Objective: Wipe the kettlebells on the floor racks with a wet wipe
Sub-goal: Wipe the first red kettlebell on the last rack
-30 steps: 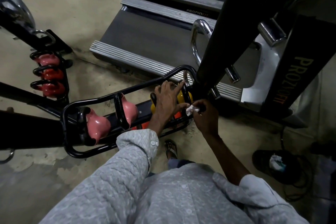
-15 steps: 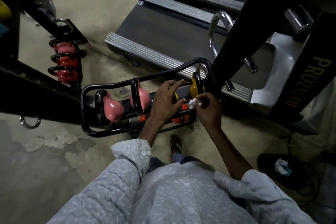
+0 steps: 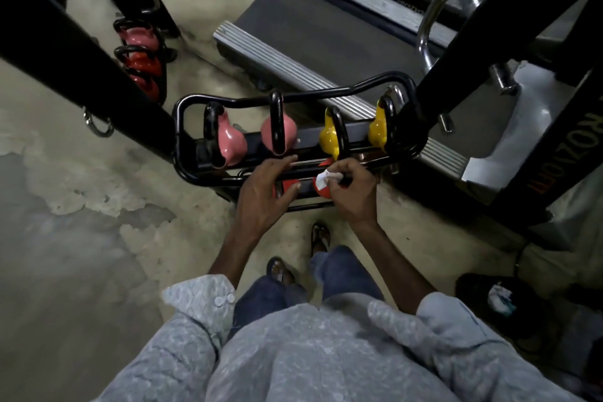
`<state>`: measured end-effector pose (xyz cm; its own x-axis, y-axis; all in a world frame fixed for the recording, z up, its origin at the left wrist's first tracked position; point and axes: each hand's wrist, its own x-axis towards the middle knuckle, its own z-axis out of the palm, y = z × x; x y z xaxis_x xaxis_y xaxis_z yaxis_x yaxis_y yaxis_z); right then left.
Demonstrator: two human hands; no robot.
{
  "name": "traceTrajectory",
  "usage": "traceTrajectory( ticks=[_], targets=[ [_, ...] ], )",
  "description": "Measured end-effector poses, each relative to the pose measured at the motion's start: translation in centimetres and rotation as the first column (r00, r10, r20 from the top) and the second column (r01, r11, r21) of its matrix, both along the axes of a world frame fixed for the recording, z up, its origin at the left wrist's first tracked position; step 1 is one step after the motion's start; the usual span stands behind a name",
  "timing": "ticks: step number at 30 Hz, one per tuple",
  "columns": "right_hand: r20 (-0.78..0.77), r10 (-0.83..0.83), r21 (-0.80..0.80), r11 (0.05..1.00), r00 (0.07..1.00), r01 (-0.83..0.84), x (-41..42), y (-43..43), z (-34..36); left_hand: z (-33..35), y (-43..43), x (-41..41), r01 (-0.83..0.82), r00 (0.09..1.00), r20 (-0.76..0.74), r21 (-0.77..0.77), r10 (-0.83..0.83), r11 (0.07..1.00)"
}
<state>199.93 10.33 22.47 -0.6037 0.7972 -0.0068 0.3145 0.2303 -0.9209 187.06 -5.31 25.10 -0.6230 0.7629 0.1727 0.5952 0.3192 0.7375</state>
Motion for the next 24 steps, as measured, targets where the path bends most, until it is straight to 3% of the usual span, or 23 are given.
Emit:
traceTrajectory(
  ticks=[6,10,14,18,24],
  targets=[
    [0.052,0.106,-0.092,0.991,0.993,-0.101,-0.1,-3.4,-3.8,-4.9,-4.2,1.2,-0.103,0.994,0.01,-0.118,0.104,0.988],
    [0.06,0.178,-0.074,0.982,0.982,-0.173,-0.8,-3.7,-9.0,-11.6,-4.9,0.8,-0.125,0.991,0.024,-0.223,0.133,0.967],
    [0.05,0.22,-0.065,0.974,0.974,-0.217,-3.3,-2.6,-18.4,-21.6,-4.4,-1.0,-0.169,0.983,0.004,-0.35,0.182,0.921],
    [0.063,0.243,0.009,0.97,0.968,-0.244,-7.5,-0.4,-28.5,-31.3,-3.1,-2.4,-0.192,0.981,-0.033,-0.353,0.193,0.916],
    [-0.074,0.202,0.125,0.973,0.977,-0.192,-15.2,2.1,-43.6,-45.2,-0.8,-8.0,-0.138,0.988,-0.128,-0.428,0.092,0.893]
  ],
)
